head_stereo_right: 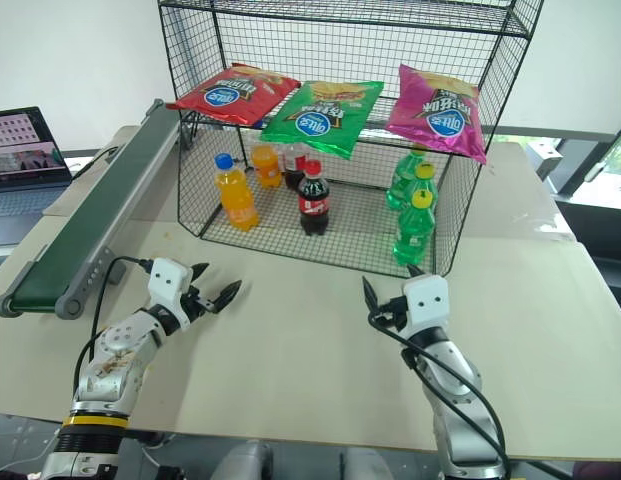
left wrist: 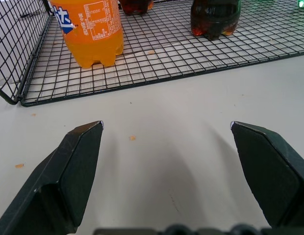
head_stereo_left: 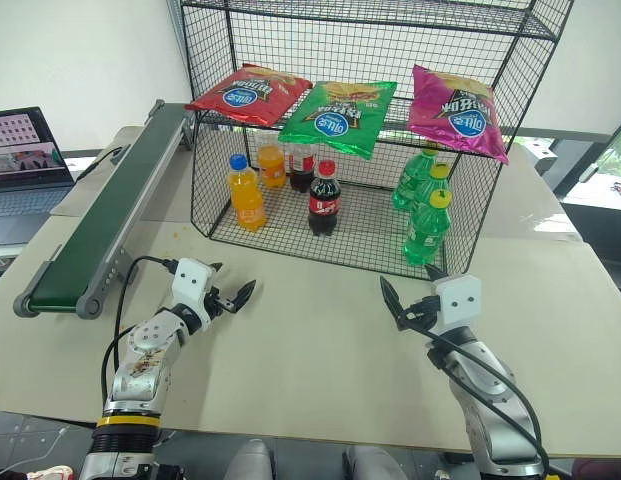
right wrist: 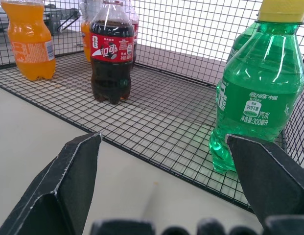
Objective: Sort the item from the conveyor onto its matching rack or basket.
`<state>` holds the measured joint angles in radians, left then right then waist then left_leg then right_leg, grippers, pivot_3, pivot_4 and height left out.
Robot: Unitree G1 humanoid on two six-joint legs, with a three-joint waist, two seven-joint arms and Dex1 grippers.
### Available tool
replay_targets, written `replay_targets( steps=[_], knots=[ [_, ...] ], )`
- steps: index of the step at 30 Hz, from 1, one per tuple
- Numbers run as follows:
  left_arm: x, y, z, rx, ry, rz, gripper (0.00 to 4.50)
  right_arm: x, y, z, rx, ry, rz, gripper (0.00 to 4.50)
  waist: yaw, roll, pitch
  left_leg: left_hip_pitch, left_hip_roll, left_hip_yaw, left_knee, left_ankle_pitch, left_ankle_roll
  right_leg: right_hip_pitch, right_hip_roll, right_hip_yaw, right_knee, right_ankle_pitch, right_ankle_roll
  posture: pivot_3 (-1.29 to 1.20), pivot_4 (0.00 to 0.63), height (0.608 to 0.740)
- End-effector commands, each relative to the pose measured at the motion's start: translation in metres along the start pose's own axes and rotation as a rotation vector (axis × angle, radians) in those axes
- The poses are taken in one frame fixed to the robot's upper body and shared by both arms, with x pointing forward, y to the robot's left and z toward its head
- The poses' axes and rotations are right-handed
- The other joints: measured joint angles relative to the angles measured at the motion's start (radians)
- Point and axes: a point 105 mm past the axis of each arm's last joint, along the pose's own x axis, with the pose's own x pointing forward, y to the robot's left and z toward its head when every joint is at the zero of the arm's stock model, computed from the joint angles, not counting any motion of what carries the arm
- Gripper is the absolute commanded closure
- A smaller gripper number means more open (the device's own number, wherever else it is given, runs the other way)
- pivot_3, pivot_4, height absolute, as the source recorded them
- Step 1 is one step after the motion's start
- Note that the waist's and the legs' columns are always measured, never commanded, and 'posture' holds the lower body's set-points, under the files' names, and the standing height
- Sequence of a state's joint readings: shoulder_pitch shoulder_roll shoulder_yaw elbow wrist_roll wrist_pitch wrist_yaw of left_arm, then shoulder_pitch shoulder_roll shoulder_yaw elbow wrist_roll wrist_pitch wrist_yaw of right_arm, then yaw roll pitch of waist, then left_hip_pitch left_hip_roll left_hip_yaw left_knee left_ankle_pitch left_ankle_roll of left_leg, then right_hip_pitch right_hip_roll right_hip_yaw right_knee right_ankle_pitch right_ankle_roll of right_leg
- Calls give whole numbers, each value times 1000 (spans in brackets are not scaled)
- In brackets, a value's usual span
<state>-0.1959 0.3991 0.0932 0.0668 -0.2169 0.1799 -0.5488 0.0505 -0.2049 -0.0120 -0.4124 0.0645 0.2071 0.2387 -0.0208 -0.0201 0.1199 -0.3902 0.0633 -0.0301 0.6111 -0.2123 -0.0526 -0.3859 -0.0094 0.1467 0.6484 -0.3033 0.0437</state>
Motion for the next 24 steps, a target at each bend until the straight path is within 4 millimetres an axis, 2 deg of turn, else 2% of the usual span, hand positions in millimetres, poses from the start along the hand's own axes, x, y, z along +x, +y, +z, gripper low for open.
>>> replay_targets(
  steps=[1,7,24],
  knots=[
    [-2,6,15,38,-41,13,65,1,-3,14,0,-53,1,0,0,0,0,0,0,0,0,0,0,0,0,0,0,0,0,0,150,740],
    [-6,9,11,50,-33,59,65,0,2,13,-3,-51,25,0,0,0,0,0,0,0,0,0,0,0,0,0,0,0,0,0,150,740],
    [-5,4,10,44,-35,30,65,1,1,14,-10,-58,23,0,1,0,0,0,0,0,0,0,0,0,0,0,0,0,0,0,150,740]
  ],
)
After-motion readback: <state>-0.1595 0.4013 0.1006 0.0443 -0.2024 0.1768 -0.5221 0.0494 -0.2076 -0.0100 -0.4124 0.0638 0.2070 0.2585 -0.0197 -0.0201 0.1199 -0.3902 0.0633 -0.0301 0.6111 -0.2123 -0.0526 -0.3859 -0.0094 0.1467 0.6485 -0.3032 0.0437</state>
